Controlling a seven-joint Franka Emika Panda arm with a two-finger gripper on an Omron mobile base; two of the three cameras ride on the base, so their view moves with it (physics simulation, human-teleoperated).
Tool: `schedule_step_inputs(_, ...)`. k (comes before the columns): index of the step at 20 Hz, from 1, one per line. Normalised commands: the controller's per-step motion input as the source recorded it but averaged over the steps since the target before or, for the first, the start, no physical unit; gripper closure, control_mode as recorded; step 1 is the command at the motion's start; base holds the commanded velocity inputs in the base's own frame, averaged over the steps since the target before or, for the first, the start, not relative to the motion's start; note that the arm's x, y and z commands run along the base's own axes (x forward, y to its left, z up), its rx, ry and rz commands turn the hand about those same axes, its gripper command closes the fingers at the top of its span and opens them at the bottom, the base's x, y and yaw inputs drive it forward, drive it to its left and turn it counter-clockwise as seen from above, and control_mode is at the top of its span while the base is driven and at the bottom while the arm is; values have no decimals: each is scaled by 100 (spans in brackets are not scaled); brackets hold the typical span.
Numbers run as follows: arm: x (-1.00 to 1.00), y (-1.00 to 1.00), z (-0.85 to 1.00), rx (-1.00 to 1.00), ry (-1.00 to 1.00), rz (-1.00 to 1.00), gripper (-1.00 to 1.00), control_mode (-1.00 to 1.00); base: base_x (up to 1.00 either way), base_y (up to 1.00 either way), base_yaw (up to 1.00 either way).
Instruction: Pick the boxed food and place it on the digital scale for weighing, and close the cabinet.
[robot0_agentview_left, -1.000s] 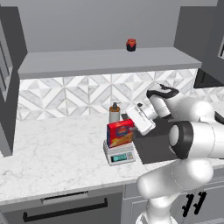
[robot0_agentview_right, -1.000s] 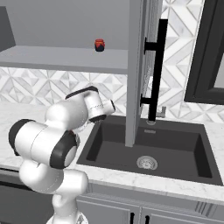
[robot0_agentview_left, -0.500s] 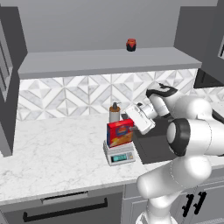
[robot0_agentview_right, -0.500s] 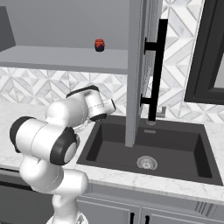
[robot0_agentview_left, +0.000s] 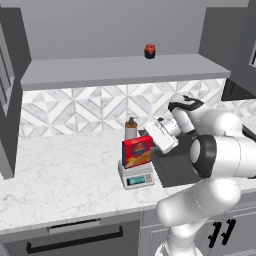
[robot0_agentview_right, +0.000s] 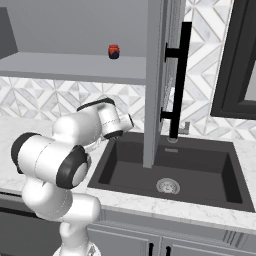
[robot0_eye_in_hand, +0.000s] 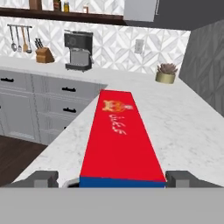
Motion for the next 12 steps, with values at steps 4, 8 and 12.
schedule_step_inputs(4, 0, -28, 0, 7, 0, 0, -100, -100, 0, 0, 0)
schedule_step_inputs(8, 0, -26, 0, 5, 0, 0, -100, -100, 0, 0, 0)
schedule_step_inputs(12, -13, -27, 0, 4, -2, -14, -100, -100, 0, 0, 0)
